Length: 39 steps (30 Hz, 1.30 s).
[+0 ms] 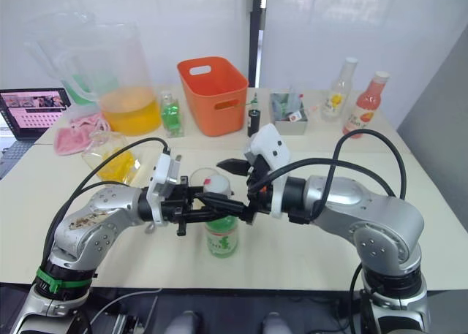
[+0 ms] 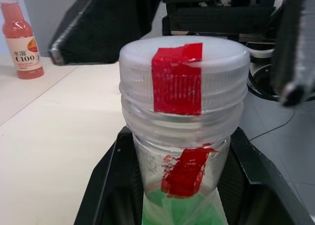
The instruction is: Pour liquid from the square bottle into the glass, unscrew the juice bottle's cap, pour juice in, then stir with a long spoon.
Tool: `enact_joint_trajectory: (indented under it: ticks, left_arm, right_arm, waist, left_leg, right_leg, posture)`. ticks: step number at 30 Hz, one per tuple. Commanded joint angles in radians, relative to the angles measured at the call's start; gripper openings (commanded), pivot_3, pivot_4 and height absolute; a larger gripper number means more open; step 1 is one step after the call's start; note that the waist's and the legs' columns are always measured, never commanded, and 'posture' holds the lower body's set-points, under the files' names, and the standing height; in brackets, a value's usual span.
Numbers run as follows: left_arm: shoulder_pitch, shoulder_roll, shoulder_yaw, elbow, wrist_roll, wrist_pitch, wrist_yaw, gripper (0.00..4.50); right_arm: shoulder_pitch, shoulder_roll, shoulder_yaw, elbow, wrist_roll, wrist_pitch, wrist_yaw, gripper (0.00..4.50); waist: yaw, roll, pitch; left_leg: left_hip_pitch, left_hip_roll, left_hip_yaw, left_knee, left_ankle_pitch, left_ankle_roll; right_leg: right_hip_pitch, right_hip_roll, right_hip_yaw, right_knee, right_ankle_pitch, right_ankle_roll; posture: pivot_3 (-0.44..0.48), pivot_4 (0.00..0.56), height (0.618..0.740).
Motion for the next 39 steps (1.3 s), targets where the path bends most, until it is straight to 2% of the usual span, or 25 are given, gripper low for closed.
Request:
enact_joint_trajectory:
  ticks: [1, 3, 12, 17, 21, 27, 34, 39]
  left_arm:
    - [0.027, -0.008, -0.061, 0.017, -0.003, 0.034, -0.027, 1.4]
    - [0.031, -0.007, -0.06, 0.014, -0.004, 0.035, -0.024, 1.4]
    - [0.049, -0.009, -0.051, -0.017, 0.007, 0.039, 0.011, 1.4]
    - [0.062, -0.001, -0.039, -0.036, 0.005, 0.046, 0.025, 1.4]
    - [0.073, 0.001, -0.032, -0.048, 0.004, 0.047, 0.036, 1.4]
    - [0.1, 0.008, -0.023, -0.081, -0.004, 0.052, 0.055, 1.4]
    - [0.108, 0.011, -0.023, -0.089, -0.009, 0.053, 0.063, 1.4]
    - [0.105, 0.007, -0.028, -0.081, -0.013, 0.051, 0.059, 1.4]
  right_arm:
    - [-0.01, -0.011, -0.013, -0.014, 0.034, -0.019, 0.006, 2.31]
    - [-0.012, -0.016, -0.008, -0.01, 0.043, -0.02, 0.018, 1.7]
    - [-0.044, -0.106, 0.104, 0.082, -0.05, -0.12, 0.251, 1.68]
    - [-0.082, -0.137, 0.192, 0.175, -0.151, -0.243, 0.457, 1.68]
    - [-0.136, -0.146, 0.267, 0.318, -0.268, -0.395, 0.668, 1.68]
    - [-0.198, -0.131, 0.315, 0.435, -0.353, -0.532, 0.868, 1.68]
    - [-0.234, -0.104, 0.305, 0.494, -0.383, -0.565, 0.942, 1.6]
    - [-0.273, -0.083, 0.233, 0.502, -0.355, -0.539, 0.901, 1.6]
  waist:
    - [0.0, 0.0, 0.0]
    - [0.0, 0.0, 0.0]
    - [0.0, 0.0, 0.0]
    - [-0.001, 0.0, 0.0]
    - [-0.002, 0.0, 0.0]
    - [-0.002, 0.0, 0.0]
    - [-0.003, 0.0, 0.0]
    - [-0.004, 0.0, 0.0]
  left_leg:
    - [0.0, 0.0, 0.0, 0.0, 0.0, 0.0]
    - [0.0, 0.0, 0.0, 0.0, 0.0, 0.0]
    - [0.0, 0.0, 0.0, 0.0, 0.0, 0.0]
    - [0.001, 0.0, 0.0, 0.0, 0.0, 0.0]
    - [0.001, 0.0, 0.0, 0.0, 0.0, 0.0]
    - [0.002, 0.0, 0.0, 0.0, 0.0, 0.0]
    - [0.002, 0.0, 0.0, -0.001, 0.0, 0.0]
    - [0.002, 0.0, 0.0, -0.001, 0.0, 0.0]
  right_leg:
    - [0.0, 0.0, 0.0, 0.0, 0.0, 0.0]
    - [0.0, 0.0, 0.0, 0.0, 0.0, 0.0]
    - [0.0, 0.0, 0.0, 0.0, 0.0, 0.0]
    - [0.001, 0.0, 0.0, 0.0, 0.0, 0.0]
    - [0.001, 0.0, 0.0, 0.0, 0.0, 0.0]
    - [0.001, 0.0, 0.0, 0.0, 0.0, 0.001]
    - [0.001, 0.0, 0.0, 0.0, 0.002, 0.004]
    - [0.001, 0.0, 0.0, 0.001, 0.002, 0.003]
  posture:
    - [0.0, 0.15, 0.703]
    - [0.0, 0.15, 0.703]
    - [0.0, 0.15, 0.703]
    - [0.0, 0.15, 0.703]
    - [0.0, 0.15, 0.703]
    - [0.0, 0.15, 0.703]
    - [0.0, 0.15, 0.703]
    - [0.0, 0.15, 0.703]
